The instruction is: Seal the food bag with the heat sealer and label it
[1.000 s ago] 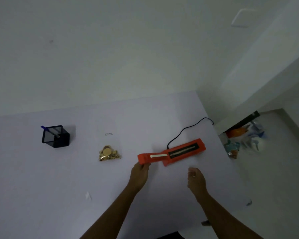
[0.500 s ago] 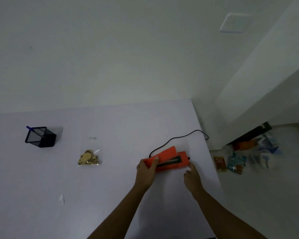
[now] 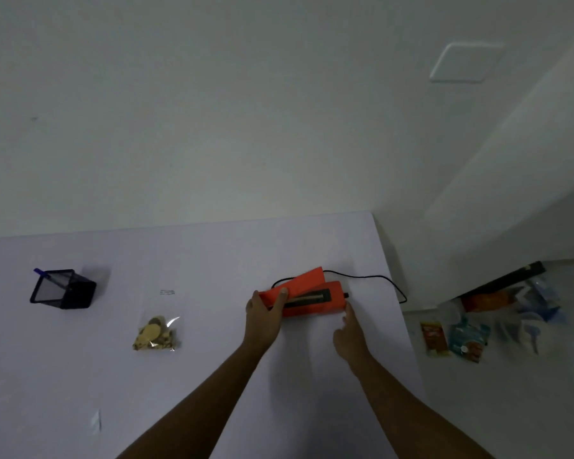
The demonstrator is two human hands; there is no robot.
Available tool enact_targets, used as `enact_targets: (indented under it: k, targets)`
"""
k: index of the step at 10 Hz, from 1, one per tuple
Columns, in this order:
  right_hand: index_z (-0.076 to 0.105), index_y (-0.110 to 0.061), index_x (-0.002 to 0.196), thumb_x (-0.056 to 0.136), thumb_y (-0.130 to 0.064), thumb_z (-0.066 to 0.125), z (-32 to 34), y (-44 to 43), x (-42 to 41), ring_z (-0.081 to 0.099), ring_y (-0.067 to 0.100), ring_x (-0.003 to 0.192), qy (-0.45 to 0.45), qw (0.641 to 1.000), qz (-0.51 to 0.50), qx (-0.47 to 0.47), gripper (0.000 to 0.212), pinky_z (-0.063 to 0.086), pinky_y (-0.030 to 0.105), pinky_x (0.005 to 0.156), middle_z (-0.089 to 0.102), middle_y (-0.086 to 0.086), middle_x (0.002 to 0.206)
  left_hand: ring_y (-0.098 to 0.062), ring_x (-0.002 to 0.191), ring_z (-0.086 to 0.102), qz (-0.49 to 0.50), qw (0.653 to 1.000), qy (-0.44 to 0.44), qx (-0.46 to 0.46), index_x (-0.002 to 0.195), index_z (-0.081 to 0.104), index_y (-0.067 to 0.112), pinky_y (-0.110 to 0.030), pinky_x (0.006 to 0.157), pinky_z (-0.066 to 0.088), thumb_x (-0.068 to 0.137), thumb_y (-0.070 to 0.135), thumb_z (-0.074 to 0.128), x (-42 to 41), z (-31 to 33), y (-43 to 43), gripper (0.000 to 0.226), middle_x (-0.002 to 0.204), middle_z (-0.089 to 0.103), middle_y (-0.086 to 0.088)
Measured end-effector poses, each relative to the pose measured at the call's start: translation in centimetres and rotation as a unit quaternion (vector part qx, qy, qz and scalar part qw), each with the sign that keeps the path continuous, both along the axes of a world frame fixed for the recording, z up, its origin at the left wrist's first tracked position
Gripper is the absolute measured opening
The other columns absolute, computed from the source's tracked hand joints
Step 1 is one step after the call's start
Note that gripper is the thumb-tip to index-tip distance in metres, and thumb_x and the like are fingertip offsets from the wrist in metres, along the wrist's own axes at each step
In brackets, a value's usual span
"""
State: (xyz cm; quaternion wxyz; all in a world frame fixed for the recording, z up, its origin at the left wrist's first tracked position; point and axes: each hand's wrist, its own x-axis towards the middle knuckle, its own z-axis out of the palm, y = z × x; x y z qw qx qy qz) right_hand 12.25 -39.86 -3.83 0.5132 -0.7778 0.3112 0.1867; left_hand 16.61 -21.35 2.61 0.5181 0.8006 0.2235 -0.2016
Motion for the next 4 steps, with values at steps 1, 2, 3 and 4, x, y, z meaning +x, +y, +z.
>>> enact_targets:
  k: [1,2,3,4]
  targets:
    - [0.011,-0.018,0.156,0.09,0.011,0.044,0.4,0.2,1.9,0.031,0.029,0.144,0.002,1.0,0.008,-0.009,0.08,0.033,0.044,0.117,0.027,0.014,0.159,-0.034,0.137,0.039,-0.01,1.0,0.014,0.008,0.152,0.018,0.006,-0.047,0.111,0.038,0.082,0.071,0.05,2.1,0.1,0.2,0.101,0.154,0.031,-0.018]
    - [0.012,-0.018,0.156,0.09,0.01,0.044,0.9,0.3,2.7,0.033,0.03,0.143,0.004,1.0,0.019,-0.014,0.079,0.033,0.043,0.116,0.03,0.014,0.158,-0.036,0.137,0.039,-0.032,0.999,0.021,0.019,0.152,0.016,0.005,-0.048,0.11,0.039,0.085,0.068,0.05,3.6,0.3,0.4,0.098,0.154,0.03,-0.02]
    - [0.016,-0.017,0.155,0.089,0.01,0.044,2.0,0.5,2.5,0.039,0.032,0.139,0.004,0.999,0.042,-0.02,0.077,0.039,0.038,0.111,0.036,0.014,0.154,-0.036,0.137,0.039,-0.062,0.997,0.033,0.026,0.152,0.017,0.004,-0.046,0.111,0.038,0.086,0.067,0.049,3.9,0.9,1.2,0.097,0.154,0.031,-0.02]
    - [0.031,-0.013,0.15,0.09,0.009,0.045,3.7,0.2,2.6,0.046,0.032,0.133,-0.026,0.998,0.036,-0.043,0.065,0.039,0.028,0.099,0.046,0.015,0.146,-0.034,0.138,0.038,-0.097,0.995,0.029,0.024,0.151,0.023,0.006,-0.046,0.113,0.035,0.088,0.067,0.045,3.9,1.7,2.7,0.09,0.154,0.032,-0.018]
